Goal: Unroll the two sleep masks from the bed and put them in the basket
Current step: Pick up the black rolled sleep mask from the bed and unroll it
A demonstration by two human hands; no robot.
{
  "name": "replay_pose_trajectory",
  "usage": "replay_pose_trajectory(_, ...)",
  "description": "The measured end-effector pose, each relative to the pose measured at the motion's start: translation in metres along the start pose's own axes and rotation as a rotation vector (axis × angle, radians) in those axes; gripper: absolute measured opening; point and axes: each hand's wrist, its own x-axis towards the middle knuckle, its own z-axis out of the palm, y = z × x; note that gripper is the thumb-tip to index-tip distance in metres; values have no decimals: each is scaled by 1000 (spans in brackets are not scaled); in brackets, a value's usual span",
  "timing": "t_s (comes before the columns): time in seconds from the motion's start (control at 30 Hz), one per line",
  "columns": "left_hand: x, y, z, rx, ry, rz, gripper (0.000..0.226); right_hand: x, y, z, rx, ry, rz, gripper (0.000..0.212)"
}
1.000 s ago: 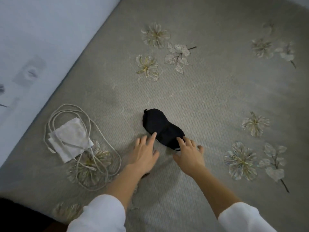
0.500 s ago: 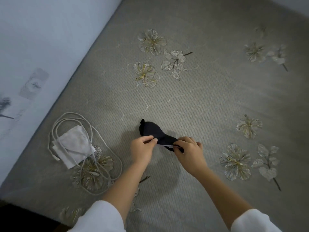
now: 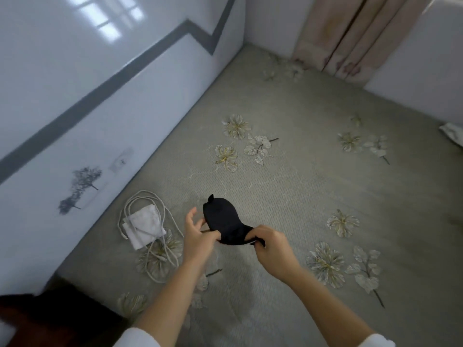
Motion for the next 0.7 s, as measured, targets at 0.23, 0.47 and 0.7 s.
replay_pose_trajectory(0.23, -43, 24, -19, 2, 123, -39, 64, -38, -30, -45, 262, 50, 61, 37)
replay_pose_trajectory(0.47, -101, 16, -9, -175, -264, -342, 43, -63, -32, -74, 492, 156, 83, 36)
replay_pose_trajectory(0.7, -130, 7, 2, 20, -22, -268, 49, -79, -38, -81, 336, 218, -58, 27)
